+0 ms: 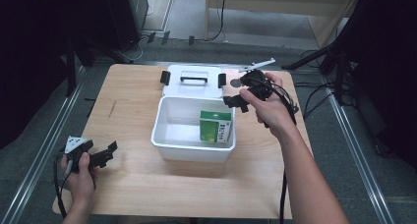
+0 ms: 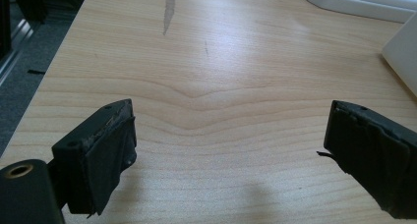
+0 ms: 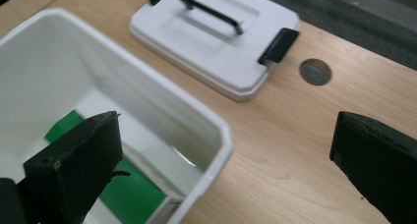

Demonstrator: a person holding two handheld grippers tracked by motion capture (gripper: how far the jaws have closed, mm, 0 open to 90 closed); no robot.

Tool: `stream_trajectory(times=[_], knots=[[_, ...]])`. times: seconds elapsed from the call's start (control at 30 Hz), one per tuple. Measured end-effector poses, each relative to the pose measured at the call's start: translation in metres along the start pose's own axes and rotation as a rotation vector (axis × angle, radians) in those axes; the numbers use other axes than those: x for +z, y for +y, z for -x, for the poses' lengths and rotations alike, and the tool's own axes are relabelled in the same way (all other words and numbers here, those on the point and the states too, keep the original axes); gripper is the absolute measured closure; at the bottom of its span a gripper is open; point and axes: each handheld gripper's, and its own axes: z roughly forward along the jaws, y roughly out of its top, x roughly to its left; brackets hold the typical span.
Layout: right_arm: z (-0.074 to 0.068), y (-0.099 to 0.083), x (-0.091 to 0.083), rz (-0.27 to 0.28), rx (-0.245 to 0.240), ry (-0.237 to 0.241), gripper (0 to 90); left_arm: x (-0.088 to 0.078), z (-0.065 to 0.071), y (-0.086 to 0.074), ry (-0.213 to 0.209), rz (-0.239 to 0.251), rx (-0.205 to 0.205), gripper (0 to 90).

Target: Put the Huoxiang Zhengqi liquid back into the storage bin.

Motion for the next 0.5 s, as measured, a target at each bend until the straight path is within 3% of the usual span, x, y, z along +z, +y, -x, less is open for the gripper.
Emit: stream_trajectory(times=[0.17,0.5], knots=[[0.022,-0.013,-0.009,0.058,0.085,-0.084,0.0,0.0,0.0,0.0,0.002,-0.002,0.006,6.4],[0.048,-0.043,-0.014,0.083,0.16,-0.179,0.0,0.0,0.001,0.0,0.006,0.0,0.005,6.4]])
